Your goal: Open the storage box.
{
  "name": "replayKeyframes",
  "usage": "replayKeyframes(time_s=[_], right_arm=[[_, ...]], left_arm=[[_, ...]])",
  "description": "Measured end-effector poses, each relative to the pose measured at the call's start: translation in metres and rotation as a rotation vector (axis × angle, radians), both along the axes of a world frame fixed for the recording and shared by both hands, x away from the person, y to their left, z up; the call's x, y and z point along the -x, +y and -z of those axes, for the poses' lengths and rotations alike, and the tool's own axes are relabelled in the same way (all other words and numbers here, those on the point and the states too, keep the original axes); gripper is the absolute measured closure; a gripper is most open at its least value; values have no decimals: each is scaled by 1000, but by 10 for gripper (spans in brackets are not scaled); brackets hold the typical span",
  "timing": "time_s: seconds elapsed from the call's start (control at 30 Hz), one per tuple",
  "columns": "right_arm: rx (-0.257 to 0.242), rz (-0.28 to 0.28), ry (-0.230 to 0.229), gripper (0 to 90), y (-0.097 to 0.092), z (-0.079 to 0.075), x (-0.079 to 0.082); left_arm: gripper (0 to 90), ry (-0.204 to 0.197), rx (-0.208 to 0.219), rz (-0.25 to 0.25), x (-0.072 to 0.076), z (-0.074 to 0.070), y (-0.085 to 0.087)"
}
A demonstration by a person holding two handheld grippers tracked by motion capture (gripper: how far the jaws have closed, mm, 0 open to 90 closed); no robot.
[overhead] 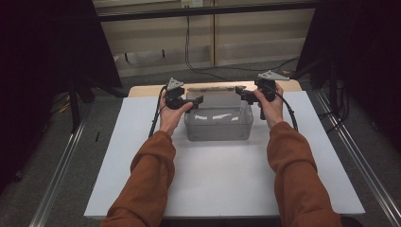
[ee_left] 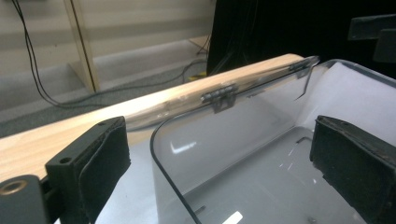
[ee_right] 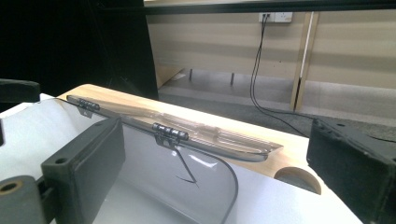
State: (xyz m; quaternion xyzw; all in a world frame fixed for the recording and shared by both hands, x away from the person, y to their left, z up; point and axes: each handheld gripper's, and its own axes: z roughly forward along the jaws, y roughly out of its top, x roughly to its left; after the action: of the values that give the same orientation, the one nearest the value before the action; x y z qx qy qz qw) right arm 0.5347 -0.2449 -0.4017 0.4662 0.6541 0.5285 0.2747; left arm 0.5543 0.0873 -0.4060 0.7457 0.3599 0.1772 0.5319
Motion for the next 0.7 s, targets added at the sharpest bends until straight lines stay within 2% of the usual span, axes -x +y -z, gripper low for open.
replayKeyframes(time_s=[0.17,0.3,0.53,0.6,0.7], right_arm=[[15,5,-24,43,0,-2,8],[23,15,-36,43,1,-5,14],[31,25,-90,33,4,-9,35],[34,24,-94,33,4,-10,38],[36,25,-103,33,2,-11,45]], left_arm=[[41,-30,0,2,10,-2,6],[40,-50,23,7,19,-6,11],[45,-104,29,9,38,-13,23],[45,-113,16,-3,43,-13,27],[48,-122,18,-6,49,-13,32]])
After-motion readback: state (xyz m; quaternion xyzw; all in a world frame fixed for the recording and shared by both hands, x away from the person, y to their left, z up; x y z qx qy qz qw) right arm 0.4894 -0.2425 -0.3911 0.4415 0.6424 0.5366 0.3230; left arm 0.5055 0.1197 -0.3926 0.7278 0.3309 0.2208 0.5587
